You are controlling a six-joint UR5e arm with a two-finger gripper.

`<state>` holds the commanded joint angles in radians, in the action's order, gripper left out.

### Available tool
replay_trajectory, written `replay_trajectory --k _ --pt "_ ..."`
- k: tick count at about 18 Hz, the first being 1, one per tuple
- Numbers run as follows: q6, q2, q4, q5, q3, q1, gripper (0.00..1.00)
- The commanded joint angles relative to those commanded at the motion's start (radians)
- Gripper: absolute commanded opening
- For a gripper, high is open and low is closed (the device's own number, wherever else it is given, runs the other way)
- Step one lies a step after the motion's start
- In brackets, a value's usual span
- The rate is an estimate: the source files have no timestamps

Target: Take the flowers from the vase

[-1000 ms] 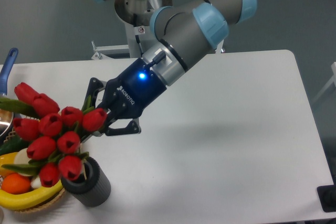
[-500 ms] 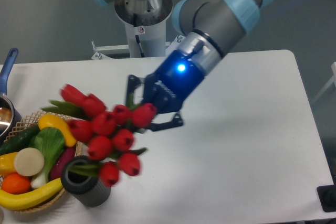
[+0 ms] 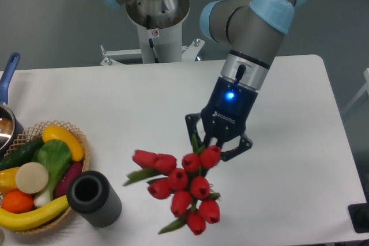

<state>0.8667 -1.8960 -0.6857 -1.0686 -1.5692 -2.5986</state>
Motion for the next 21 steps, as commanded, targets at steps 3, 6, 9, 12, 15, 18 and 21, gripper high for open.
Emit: replay_trajectory --k 3,6,9,12,15,18,21 --pt "0.000 0.006 -0.050 -0.050 -0.014 -0.002 0.00" --pt "0.000 0.011 -0.138 -0.066 0.009 -0.006 0.00" --pt "0.002 0.018 -0.172 -0.161 0.015 -0.003 0.00" --pt "0.033 0.017 -0.201 -0.253 0.011 -0.002 0.00" --pt "0.104 0.025 -0.303 -0.324 0.015 0.000 0.00" --pt "0.124 0.015 -0.351 -0.361 0.040 0.000 0.00" --pt "0.130 -0.014 -0.425 -0.438 0.084 0.021 0.00"
